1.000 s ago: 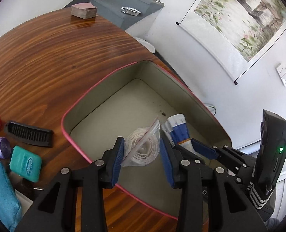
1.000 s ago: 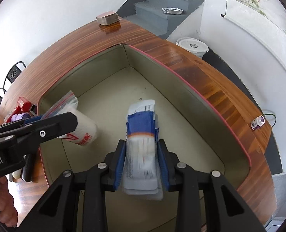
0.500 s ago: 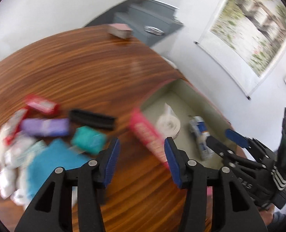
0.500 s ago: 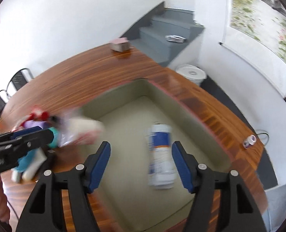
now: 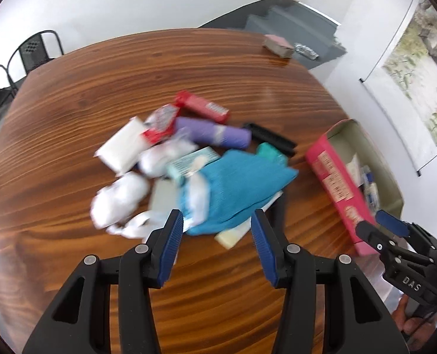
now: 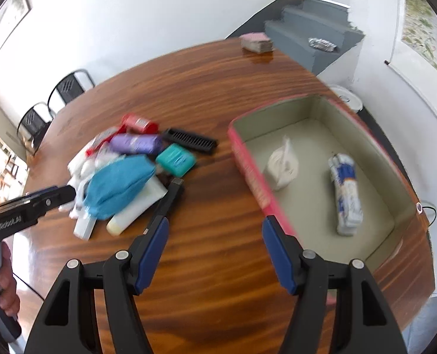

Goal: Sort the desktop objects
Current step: 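Move both open tools back over the item pile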

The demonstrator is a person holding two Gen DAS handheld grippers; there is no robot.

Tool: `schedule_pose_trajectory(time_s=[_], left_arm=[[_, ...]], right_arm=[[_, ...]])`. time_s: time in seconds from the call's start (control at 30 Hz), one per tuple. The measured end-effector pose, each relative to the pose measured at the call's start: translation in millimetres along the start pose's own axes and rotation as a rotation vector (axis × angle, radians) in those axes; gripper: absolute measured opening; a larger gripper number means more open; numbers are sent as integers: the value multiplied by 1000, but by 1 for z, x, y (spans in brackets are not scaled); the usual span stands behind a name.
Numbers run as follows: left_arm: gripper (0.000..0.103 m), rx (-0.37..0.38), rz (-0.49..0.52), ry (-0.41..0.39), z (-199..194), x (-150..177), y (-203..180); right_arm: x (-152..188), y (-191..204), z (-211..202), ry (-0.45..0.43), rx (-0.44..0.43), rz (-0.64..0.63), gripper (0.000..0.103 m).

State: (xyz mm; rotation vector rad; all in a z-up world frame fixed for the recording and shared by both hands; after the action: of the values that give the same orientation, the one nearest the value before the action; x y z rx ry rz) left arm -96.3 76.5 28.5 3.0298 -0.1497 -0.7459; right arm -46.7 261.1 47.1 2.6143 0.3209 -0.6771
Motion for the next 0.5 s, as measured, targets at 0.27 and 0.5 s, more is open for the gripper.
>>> schedule_pose_trajectory(time_s=[0.27,0.5], left_arm=[[52,-10,-27,-18,-11,1,27],[52,24,45,-33,-10,8,25]], right_arm=[[24,19,18,93,-5,-2,70],[34,25,26,102,31,36,70]])
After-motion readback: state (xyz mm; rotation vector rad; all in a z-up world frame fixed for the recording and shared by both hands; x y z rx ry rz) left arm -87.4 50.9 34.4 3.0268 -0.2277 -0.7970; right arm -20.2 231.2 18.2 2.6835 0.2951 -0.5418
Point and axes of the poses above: each gripper's, at about its wrist camera, not at the fingertips, and z roughly the way its jaws point, y to its left, x to its underside, the point moved 10 cm from there along z, roughly the way its jaws point, and after that the axes turned 14 degrees about -x, right-handed, at the moved point
